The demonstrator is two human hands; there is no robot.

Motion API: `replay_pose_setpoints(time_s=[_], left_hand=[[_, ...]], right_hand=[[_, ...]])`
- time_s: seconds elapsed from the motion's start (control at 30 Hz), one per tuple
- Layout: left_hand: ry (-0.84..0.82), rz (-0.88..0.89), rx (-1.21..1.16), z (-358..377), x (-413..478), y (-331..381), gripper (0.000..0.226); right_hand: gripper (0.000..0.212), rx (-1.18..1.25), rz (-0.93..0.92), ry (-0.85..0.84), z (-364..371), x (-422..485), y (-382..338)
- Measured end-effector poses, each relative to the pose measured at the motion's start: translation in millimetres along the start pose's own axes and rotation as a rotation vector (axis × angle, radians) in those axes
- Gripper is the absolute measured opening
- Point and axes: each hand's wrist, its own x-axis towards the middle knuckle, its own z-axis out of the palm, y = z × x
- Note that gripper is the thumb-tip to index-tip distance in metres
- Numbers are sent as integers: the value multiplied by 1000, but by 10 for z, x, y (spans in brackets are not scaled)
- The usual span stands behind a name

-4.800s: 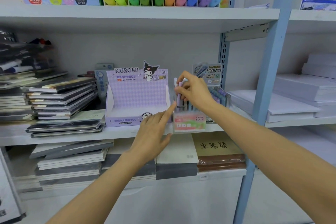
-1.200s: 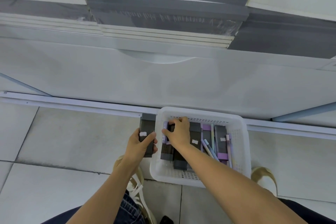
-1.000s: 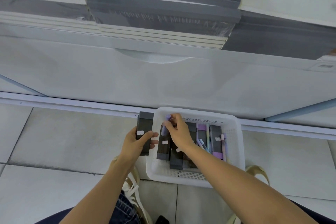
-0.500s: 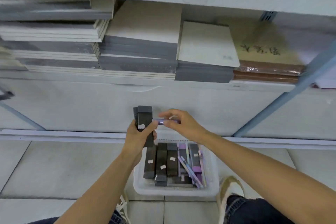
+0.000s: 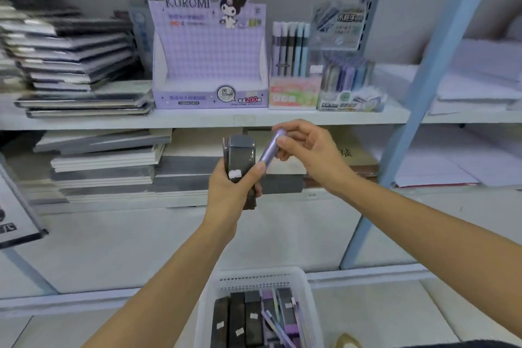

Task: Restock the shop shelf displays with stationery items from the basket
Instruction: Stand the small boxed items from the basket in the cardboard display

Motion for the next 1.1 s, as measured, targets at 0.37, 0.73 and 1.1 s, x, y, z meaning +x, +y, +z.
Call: replay_pose_setpoints(time_s=[0.37,0.73,1.1], left_hand=[[-253,12,-101,777,368,859,17],[-272,108,-2,910,547,925,29],[-316,82,-81,973,647,905,27]], right_hand=[[10,-254,-220,423,-1122,514,-837],[16,-659,-65,559,-1700,651,-510],[20,-844,-32,417,-1761,815,-418]])
